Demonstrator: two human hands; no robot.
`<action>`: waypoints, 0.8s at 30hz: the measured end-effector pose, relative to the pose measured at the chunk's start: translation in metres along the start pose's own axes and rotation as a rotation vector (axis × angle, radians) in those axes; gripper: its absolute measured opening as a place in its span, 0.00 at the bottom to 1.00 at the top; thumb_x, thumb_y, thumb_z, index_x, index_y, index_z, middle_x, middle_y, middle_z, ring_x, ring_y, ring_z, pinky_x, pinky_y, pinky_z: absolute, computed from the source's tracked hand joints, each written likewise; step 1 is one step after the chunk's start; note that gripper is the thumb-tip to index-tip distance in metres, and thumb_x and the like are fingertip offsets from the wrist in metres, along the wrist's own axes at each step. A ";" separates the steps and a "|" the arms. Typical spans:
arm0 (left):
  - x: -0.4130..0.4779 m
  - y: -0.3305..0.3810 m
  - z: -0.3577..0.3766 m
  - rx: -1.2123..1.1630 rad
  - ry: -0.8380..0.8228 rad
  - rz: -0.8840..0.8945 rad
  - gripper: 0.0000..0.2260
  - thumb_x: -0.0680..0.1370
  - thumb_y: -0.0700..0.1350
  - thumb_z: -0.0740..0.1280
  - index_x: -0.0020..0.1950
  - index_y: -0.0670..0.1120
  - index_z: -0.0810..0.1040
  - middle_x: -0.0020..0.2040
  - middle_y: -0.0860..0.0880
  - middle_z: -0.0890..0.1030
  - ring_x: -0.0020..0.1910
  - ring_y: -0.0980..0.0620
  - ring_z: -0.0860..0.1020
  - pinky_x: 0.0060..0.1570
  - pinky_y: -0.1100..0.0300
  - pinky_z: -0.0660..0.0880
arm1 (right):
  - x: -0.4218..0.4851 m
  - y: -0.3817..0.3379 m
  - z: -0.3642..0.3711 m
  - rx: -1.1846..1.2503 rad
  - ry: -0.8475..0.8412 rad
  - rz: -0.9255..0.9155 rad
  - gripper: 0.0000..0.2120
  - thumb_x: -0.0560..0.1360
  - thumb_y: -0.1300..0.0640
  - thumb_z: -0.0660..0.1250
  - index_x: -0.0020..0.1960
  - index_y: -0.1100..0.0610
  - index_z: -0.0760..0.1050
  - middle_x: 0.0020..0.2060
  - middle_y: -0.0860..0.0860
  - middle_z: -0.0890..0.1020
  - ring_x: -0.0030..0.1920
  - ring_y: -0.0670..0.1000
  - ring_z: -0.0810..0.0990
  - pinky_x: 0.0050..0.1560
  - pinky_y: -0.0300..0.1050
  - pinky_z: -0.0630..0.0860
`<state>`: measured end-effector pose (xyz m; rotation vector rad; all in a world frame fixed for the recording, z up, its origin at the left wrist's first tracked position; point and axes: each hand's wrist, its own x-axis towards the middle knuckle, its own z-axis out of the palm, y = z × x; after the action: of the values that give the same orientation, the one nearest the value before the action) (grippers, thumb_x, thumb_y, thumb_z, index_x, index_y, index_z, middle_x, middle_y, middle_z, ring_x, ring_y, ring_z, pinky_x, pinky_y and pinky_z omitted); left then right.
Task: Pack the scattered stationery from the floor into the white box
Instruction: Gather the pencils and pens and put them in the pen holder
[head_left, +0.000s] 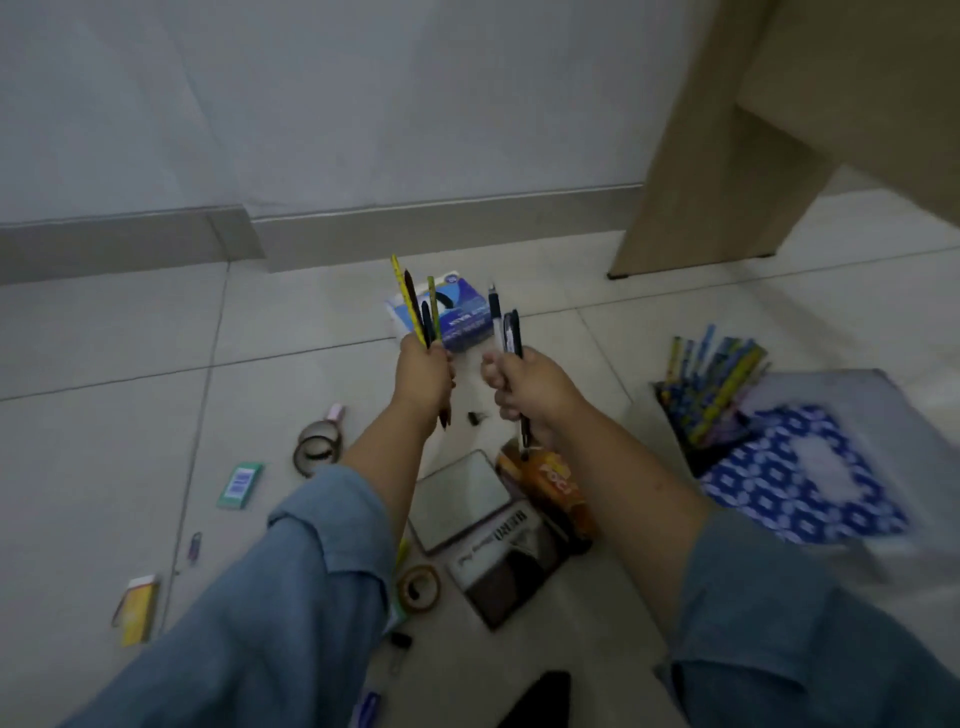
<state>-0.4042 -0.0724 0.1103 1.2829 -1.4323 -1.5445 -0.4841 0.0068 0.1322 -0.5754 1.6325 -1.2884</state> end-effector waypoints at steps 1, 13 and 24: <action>-0.009 0.005 0.014 -0.027 -0.027 -0.003 0.04 0.81 0.37 0.51 0.48 0.43 0.62 0.36 0.47 0.68 0.31 0.53 0.65 0.31 0.61 0.65 | -0.010 -0.006 -0.015 -0.017 0.019 -0.031 0.11 0.81 0.55 0.54 0.59 0.58 0.69 0.30 0.50 0.67 0.22 0.44 0.61 0.23 0.36 0.59; -0.104 0.054 0.161 -0.172 -0.272 0.224 0.05 0.81 0.38 0.52 0.55 0.44 0.64 0.40 0.49 0.70 0.37 0.53 0.72 0.40 0.61 0.71 | -0.059 -0.028 -0.166 0.114 0.507 -0.515 0.08 0.81 0.59 0.51 0.53 0.50 0.68 0.34 0.46 0.73 0.27 0.40 0.71 0.30 0.31 0.72; -0.103 0.032 0.203 -0.267 -0.335 0.337 0.05 0.82 0.39 0.53 0.56 0.45 0.65 0.42 0.51 0.74 0.45 0.53 0.75 0.47 0.67 0.74 | -0.034 0.020 -0.184 0.065 0.515 -0.588 0.06 0.81 0.56 0.56 0.54 0.46 0.67 0.48 0.48 0.79 0.52 0.48 0.79 0.54 0.42 0.76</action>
<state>-0.5693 0.0828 0.1475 0.6100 -1.4890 -1.6946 -0.6268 0.1293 0.1270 -0.7606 1.8949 -2.0435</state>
